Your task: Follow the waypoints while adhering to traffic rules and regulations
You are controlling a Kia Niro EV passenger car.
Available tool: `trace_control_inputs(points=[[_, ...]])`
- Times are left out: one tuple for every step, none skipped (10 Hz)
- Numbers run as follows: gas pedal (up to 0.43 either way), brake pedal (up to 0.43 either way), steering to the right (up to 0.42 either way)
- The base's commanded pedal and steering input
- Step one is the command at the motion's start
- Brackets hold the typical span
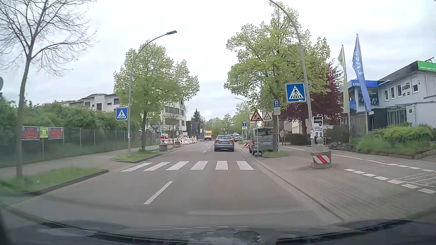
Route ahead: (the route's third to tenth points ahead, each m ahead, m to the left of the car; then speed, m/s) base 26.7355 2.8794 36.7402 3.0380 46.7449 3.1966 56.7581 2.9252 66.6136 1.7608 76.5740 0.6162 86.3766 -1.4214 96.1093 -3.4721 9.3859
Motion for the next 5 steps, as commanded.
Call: trace_control_inputs(points=[[0.067, 0.000, -0.007], [0.067, 0.000, -0.007], [0.067, 0.000, -0.007], [0.059, 0.000, -0.007], [0.059, 0.000, -0.007]])
